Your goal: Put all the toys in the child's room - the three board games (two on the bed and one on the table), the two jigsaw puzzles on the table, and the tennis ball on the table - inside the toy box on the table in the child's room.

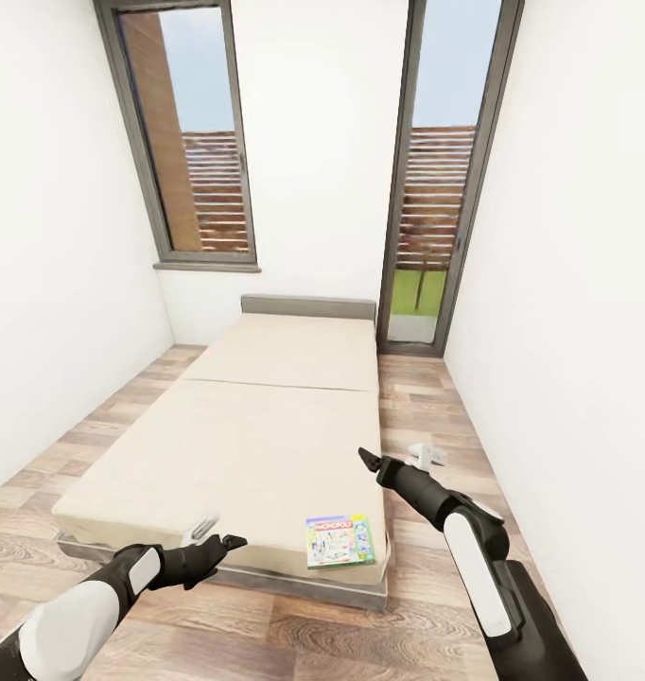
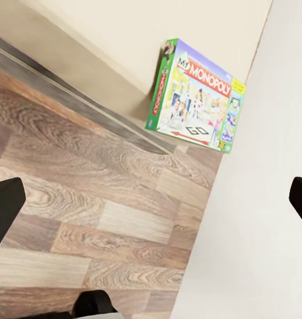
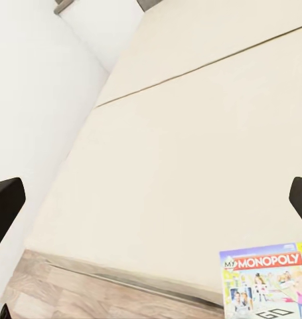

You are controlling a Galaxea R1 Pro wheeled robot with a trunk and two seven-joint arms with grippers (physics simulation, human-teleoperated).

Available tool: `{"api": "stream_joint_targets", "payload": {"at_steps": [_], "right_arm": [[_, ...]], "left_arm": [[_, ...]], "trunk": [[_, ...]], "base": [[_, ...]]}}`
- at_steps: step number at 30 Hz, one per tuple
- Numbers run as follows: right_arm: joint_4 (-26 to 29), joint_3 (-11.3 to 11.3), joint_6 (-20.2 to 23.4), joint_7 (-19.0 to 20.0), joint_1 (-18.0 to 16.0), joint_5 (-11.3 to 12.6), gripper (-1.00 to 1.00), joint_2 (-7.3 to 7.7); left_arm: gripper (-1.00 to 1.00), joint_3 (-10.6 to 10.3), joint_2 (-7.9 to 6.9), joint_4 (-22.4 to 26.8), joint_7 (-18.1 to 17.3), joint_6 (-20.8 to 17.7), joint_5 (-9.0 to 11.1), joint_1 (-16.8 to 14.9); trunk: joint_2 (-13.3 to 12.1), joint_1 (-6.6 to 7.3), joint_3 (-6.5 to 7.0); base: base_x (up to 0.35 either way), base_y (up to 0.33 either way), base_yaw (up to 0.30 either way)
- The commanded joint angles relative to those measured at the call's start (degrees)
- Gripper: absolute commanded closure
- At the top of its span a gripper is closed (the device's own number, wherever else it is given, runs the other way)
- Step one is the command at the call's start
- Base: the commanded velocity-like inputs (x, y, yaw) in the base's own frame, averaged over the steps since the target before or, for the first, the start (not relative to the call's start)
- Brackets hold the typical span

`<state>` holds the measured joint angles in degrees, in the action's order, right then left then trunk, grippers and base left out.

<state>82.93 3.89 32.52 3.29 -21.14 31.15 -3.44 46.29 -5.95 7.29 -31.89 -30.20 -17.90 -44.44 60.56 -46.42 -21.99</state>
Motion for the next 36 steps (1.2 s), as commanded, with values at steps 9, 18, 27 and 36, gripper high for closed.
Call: {"api": "stream_joint_targets", "payload": {"at_steps": [9, 18, 27, 36], "right_arm": [[-0.29, -0.16, -0.07, 0.08, -0.04, 0.05, -1.00, -0.40], [-2.30, -0.40, -1.72, 0.02, -0.04, -0.13, -1.00, -1.49], [-4.59, -0.44, -3.23, -0.16, -0.04, 0.13, -1.00, -1.45], [-4.70, -0.47, -3.39, -0.19, -0.04, 0.22, -1.00, -1.47]], "left_arm": [[-1.00, 0.13, 0.44, 0.43, 0.06, 0.03, -0.21, -0.37], [-1.00, -1.05, 3.36, -0.76, 2.94, 2.88, 1.06, -0.89], [-1.00, 1.56, 3.94, -0.87, 4.47, 5.76, 1.52, -0.98], [-1.00, 1.69, 3.93, -0.87, 4.45, 5.71, 1.55, -0.98]], "trunk": [[3.26, -1.76, -1.50], [3.26, -1.76, -1.50], [3.26, -1.76, -1.50], [3.26, -1.76, -1.50]], "base": [[0.000, 0.000, 0.000], [0.000, 0.000, 0.000], [0.000, 0.000, 0.000], [0.000, 0.000, 0.000]]}}
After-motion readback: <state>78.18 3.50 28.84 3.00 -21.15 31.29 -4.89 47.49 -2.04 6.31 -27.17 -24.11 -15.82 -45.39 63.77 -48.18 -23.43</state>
